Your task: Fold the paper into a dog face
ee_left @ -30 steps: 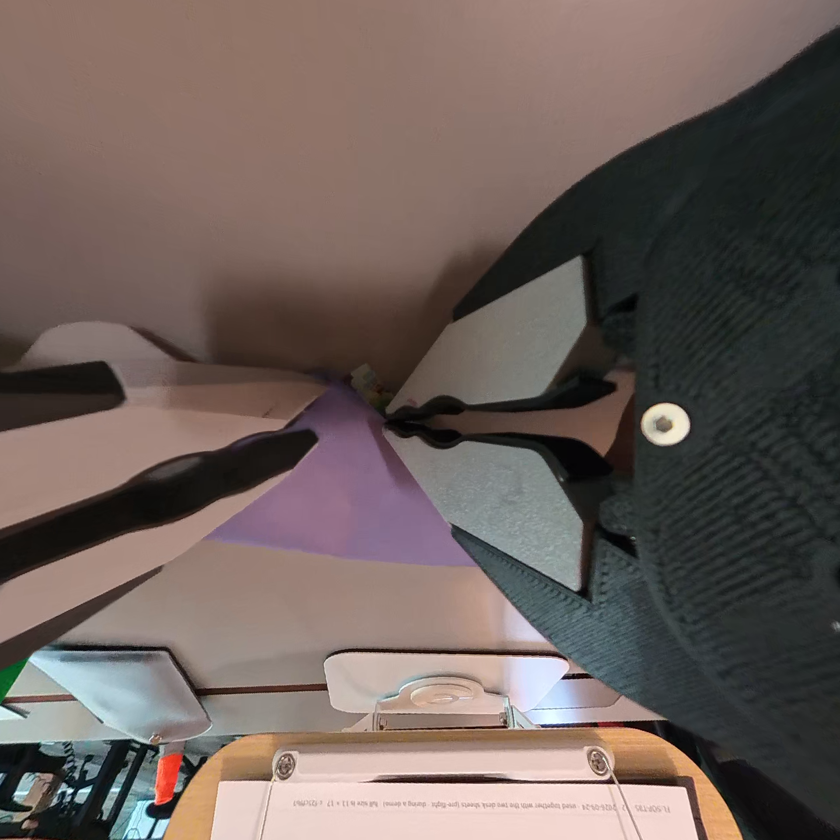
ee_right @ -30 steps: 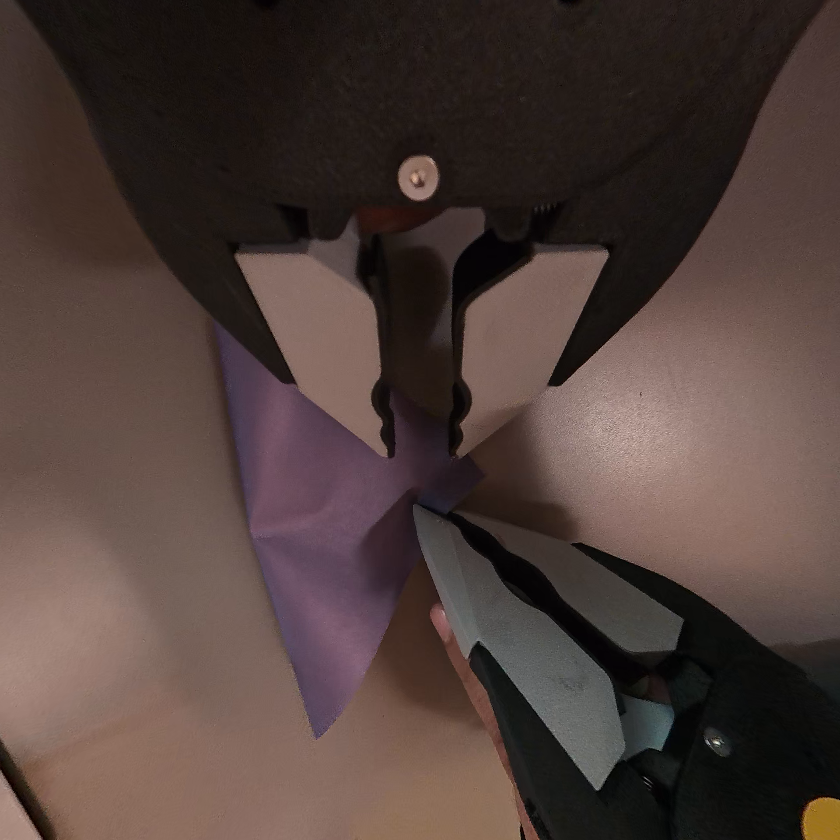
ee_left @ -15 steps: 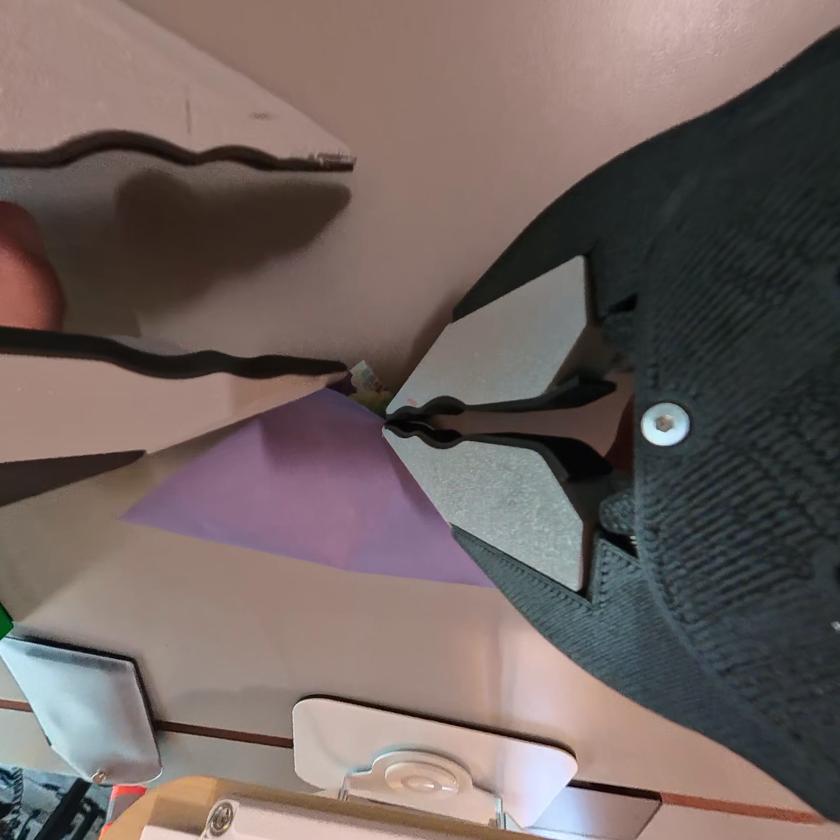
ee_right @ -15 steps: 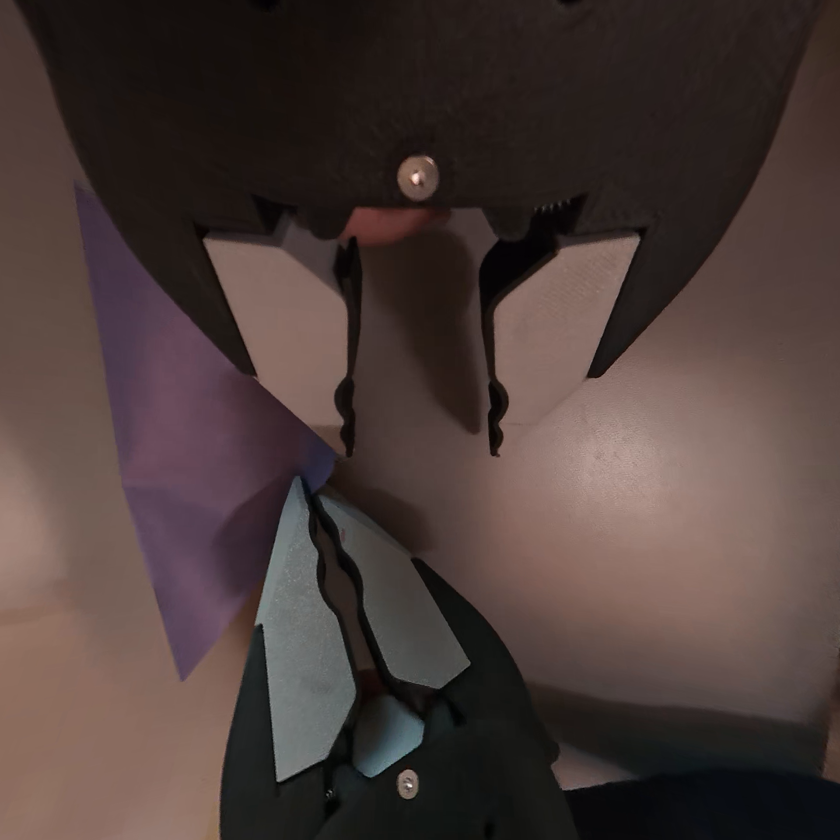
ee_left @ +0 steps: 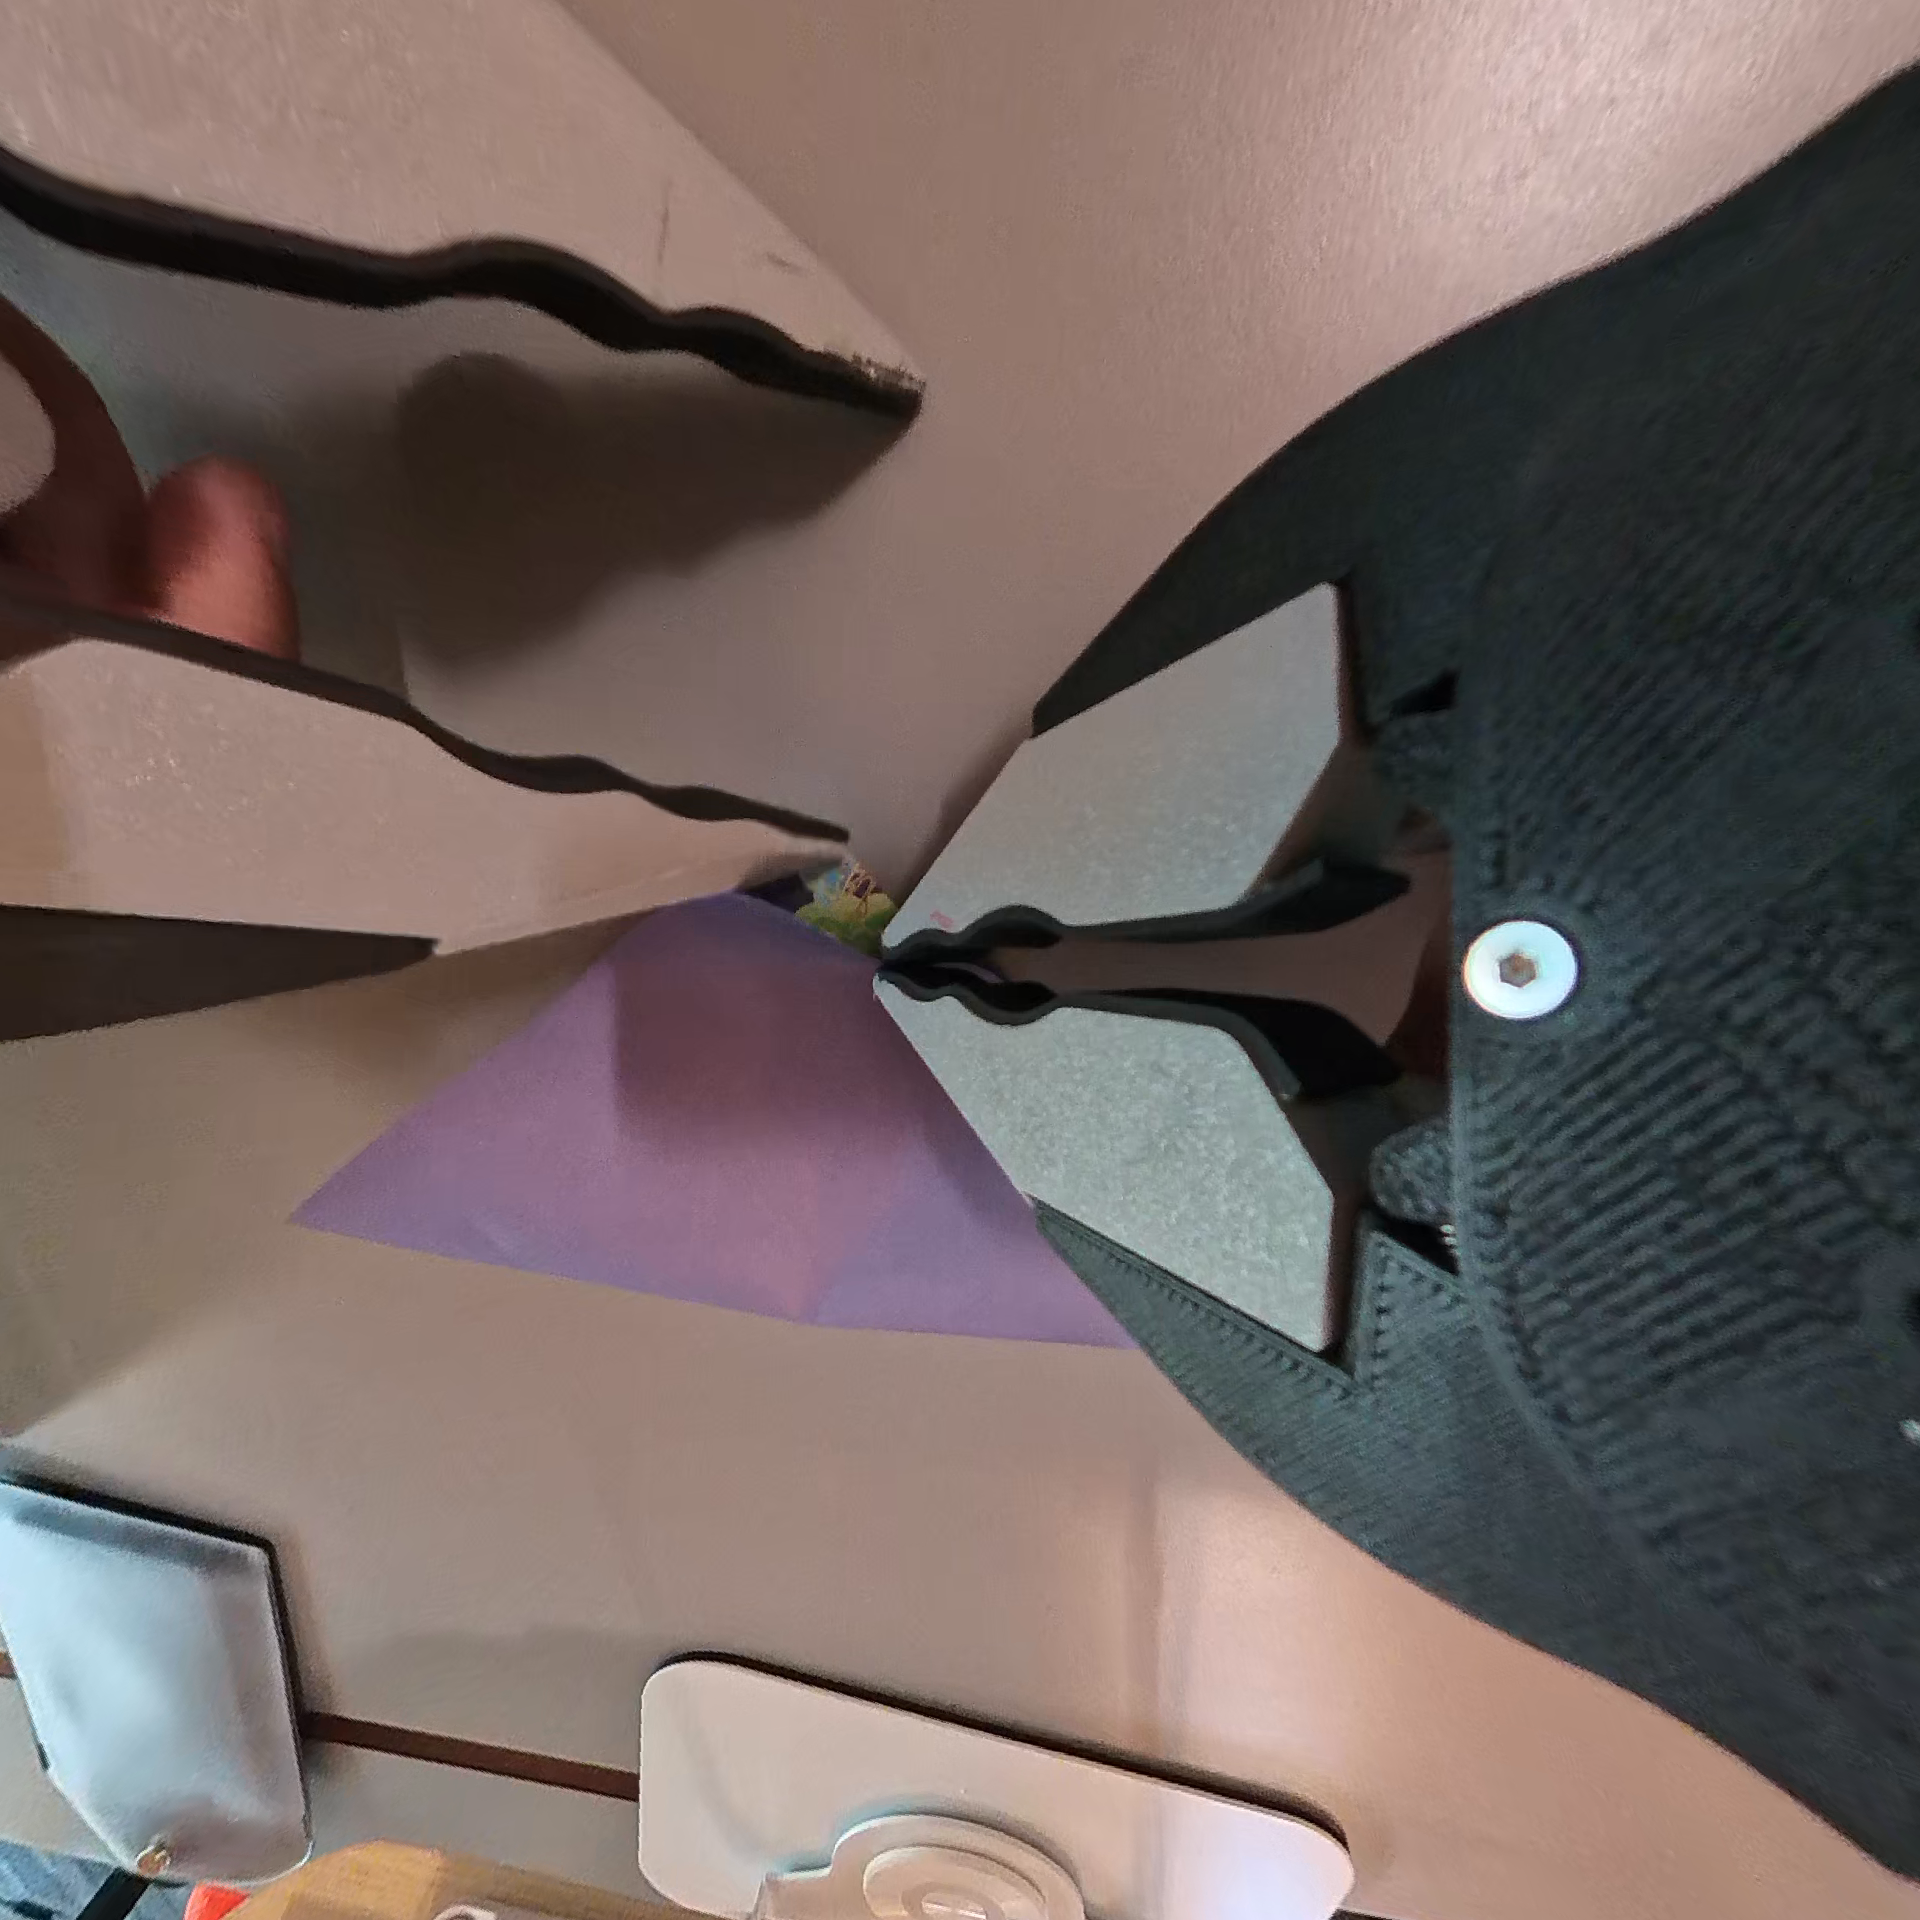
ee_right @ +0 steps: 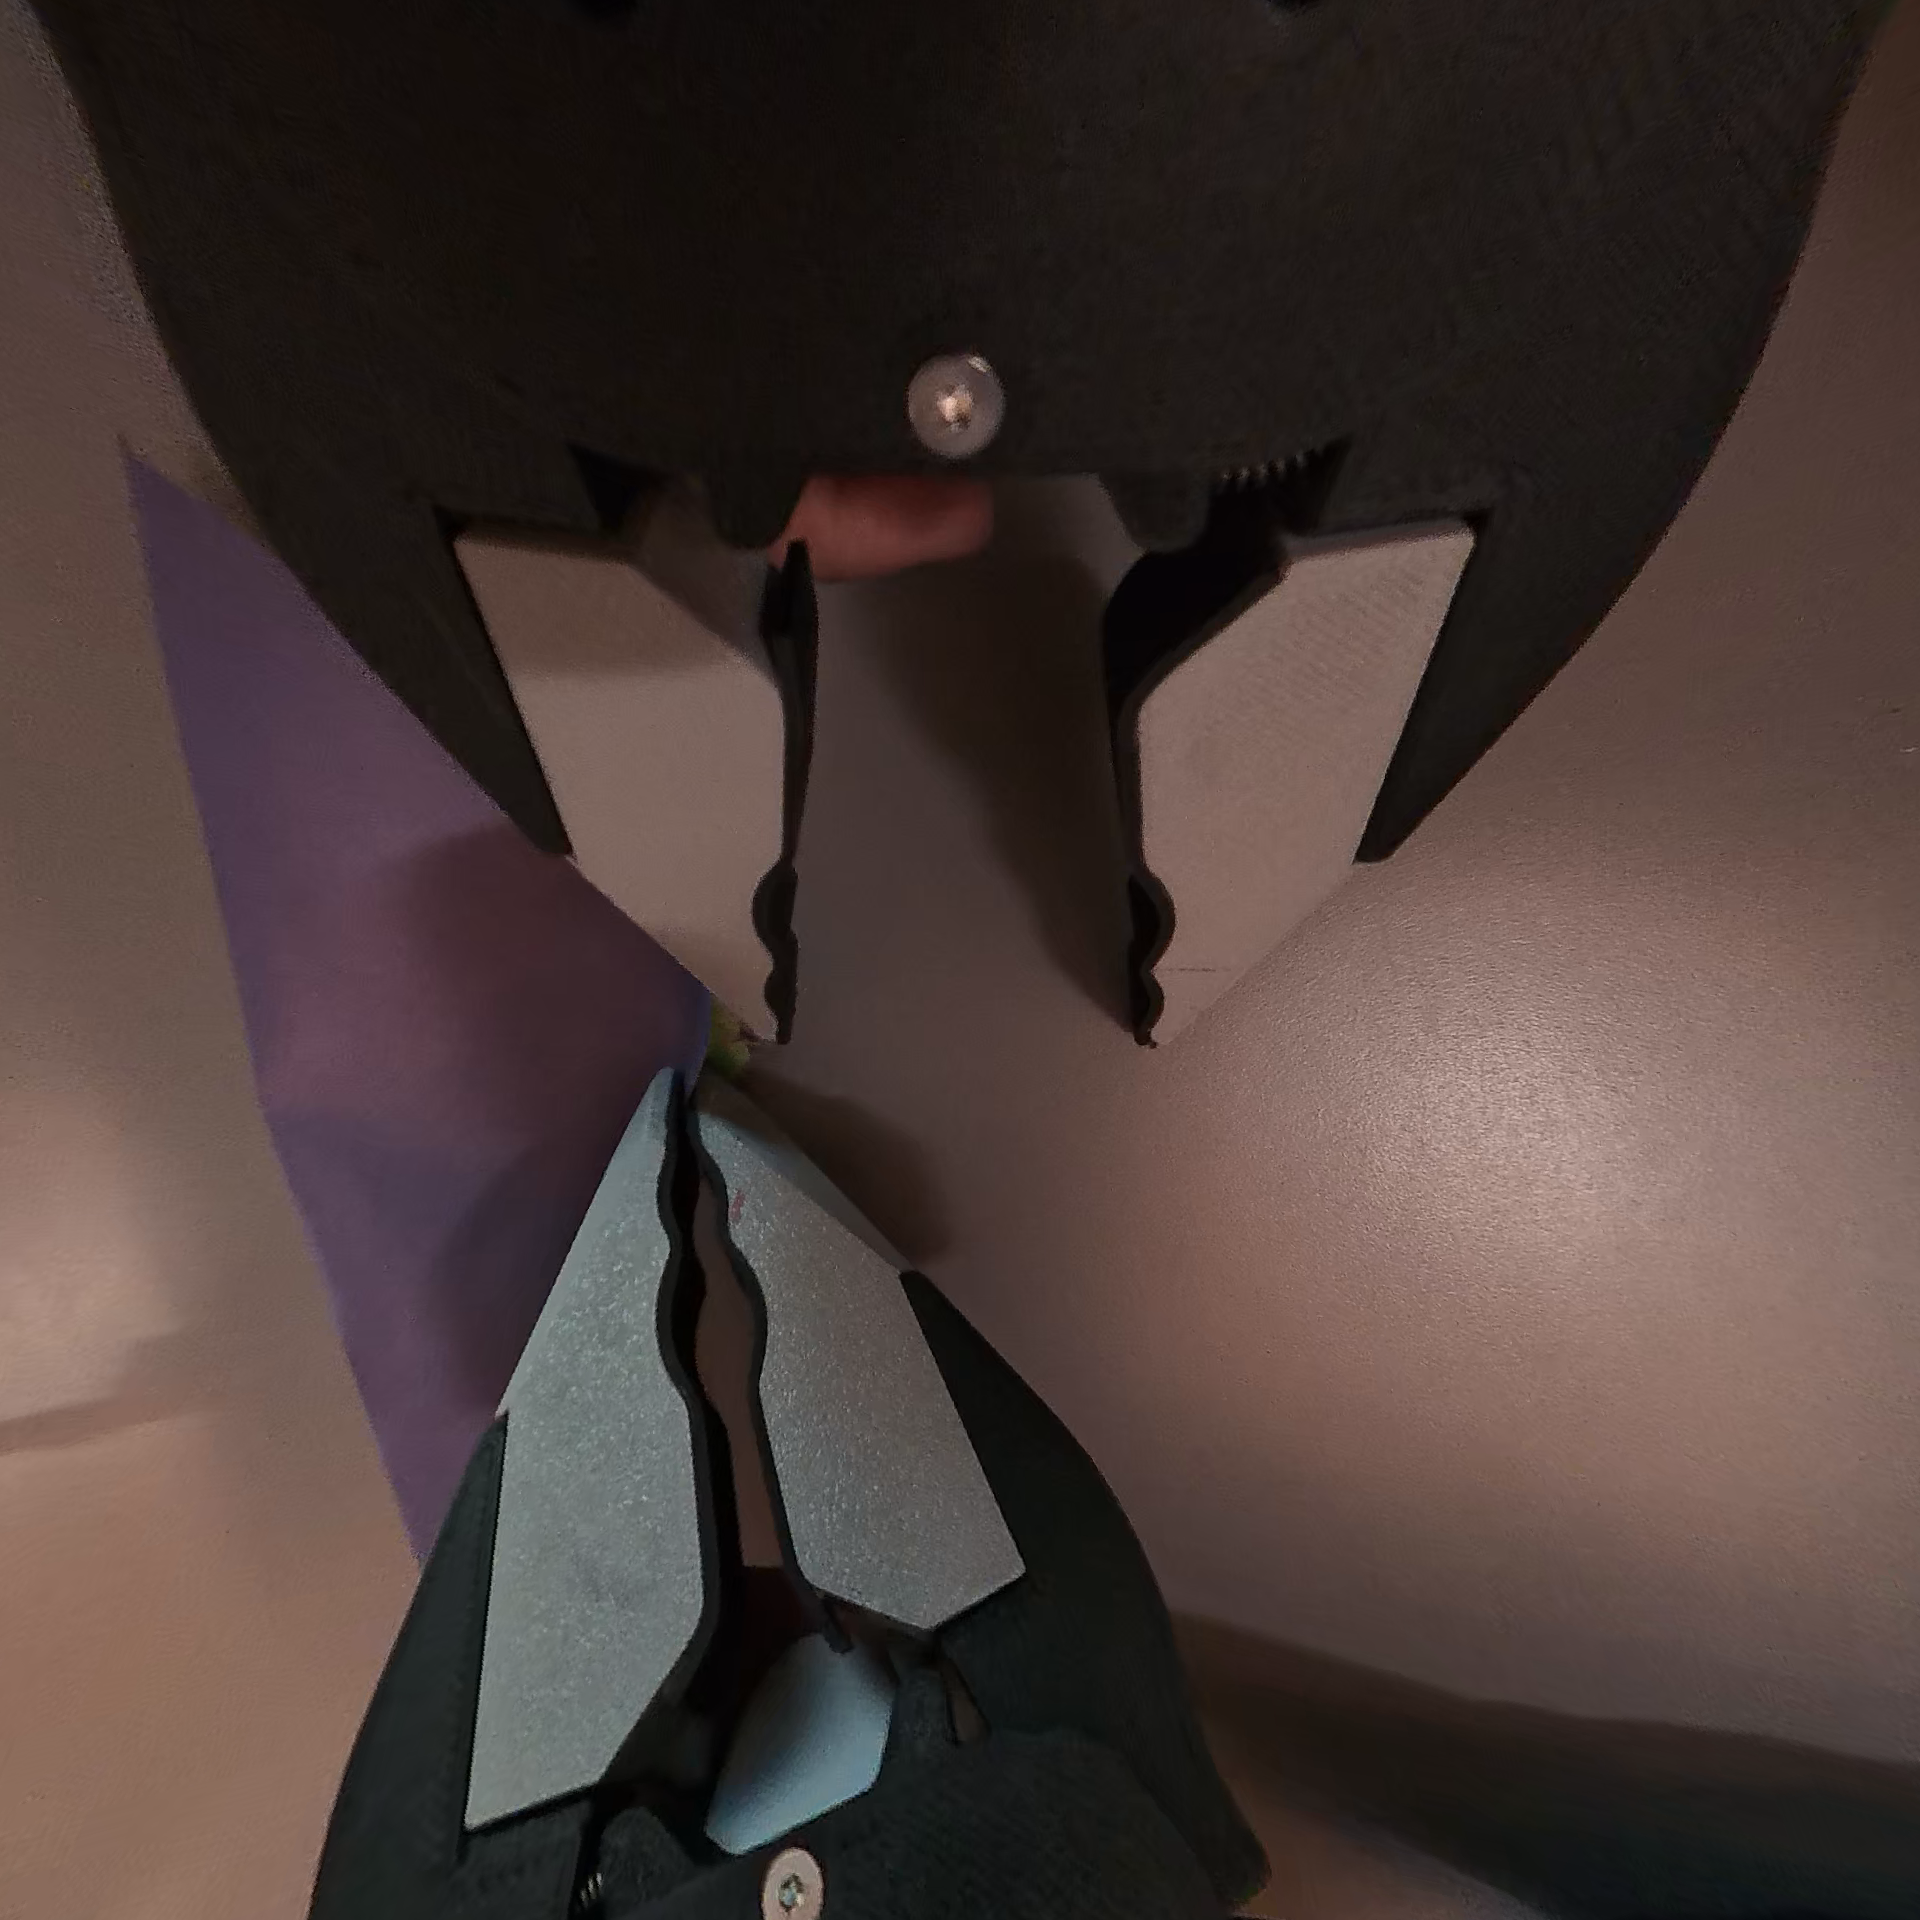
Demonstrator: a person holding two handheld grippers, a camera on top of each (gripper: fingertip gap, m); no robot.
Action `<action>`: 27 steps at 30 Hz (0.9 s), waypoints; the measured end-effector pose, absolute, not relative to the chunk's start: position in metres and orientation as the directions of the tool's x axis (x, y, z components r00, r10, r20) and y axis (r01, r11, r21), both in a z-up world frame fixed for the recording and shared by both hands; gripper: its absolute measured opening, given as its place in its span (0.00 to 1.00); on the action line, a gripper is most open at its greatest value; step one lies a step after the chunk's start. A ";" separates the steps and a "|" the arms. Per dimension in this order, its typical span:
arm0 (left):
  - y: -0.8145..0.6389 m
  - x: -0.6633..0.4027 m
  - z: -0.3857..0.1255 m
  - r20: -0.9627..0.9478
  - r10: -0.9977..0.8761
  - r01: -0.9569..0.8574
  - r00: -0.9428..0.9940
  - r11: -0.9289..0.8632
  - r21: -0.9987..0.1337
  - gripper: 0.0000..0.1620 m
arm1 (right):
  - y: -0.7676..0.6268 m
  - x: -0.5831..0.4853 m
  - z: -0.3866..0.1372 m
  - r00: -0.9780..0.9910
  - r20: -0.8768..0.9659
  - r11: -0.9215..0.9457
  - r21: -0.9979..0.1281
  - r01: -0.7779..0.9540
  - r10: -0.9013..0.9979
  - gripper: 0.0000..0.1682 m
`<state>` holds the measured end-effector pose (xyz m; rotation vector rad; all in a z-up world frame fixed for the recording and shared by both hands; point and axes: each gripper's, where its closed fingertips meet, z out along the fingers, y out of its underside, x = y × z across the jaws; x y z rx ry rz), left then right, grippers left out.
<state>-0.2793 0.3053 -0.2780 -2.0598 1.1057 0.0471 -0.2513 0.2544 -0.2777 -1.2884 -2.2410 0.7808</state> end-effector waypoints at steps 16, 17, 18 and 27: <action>0.307 -0.279 -0.278 -0.371 -0.691 -0.722 0.620 -0.318 -0.614 0.00 | 0.256 -0.253 -0.282 -0.440 0.015 0.339 -0.661 0.669 0.898 0.50; 0.307 -0.279 -0.278 -0.372 -0.691 -0.724 0.619 -0.318 -0.613 0.00 | 0.256 -0.252 -0.282 -0.440 0.013 0.339 -0.659 0.671 0.898 0.50; 0.307 -0.279 -0.278 -0.376 -0.691 -0.726 0.617 -0.317 -0.610 0.00 | 0.255 -0.252 -0.283 -0.442 0.012 0.340 -0.656 0.674 0.897 0.52; 0.315 -0.285 -0.278 -0.529 -0.649 -0.817 0.546 -0.272 -0.509 0.00 | 0.250 -0.247 -0.284 -0.478 0.011 0.368 -0.654 0.661 0.878 0.59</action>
